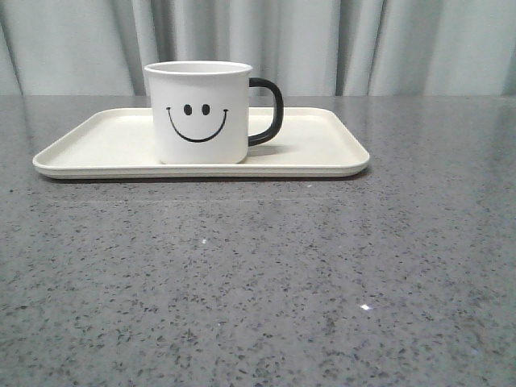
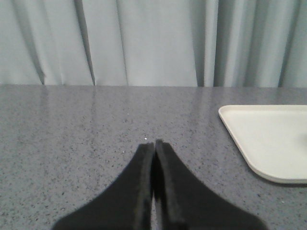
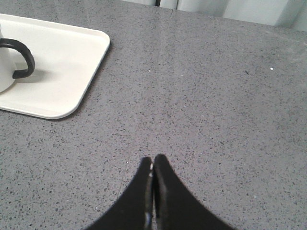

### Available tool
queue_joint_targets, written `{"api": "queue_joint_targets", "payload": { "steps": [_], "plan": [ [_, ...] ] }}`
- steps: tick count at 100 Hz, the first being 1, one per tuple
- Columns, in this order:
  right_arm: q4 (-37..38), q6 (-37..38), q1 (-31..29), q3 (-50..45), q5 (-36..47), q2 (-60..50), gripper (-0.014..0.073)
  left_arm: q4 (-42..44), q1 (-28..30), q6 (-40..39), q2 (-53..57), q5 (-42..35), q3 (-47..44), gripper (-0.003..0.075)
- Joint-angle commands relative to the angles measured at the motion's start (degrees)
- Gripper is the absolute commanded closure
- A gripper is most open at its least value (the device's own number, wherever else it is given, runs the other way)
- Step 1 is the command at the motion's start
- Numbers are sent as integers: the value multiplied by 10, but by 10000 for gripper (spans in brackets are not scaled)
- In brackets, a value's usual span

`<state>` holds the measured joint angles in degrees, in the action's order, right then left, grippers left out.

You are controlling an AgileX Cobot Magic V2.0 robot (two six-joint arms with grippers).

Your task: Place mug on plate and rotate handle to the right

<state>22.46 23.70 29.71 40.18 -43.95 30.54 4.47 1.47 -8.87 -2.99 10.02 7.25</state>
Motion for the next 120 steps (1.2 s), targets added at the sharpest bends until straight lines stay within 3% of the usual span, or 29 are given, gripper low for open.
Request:
{"api": "queue_joint_targets", "payload": {
  "steps": [1, 32, 120],
  "plan": [
    [24, -1, -2, 13, 39, 0, 661, -9, 6, 1, 13, -61, -7, 740],
    [24, -1, -2, 13, 39, 0, 661, 1, 6, 1, 38, -119, -78, 740],
    [24, -1, -2, 13, 39, 0, 661, 43, 6, 5, 49, -111, -78, 740]
  ]
}}
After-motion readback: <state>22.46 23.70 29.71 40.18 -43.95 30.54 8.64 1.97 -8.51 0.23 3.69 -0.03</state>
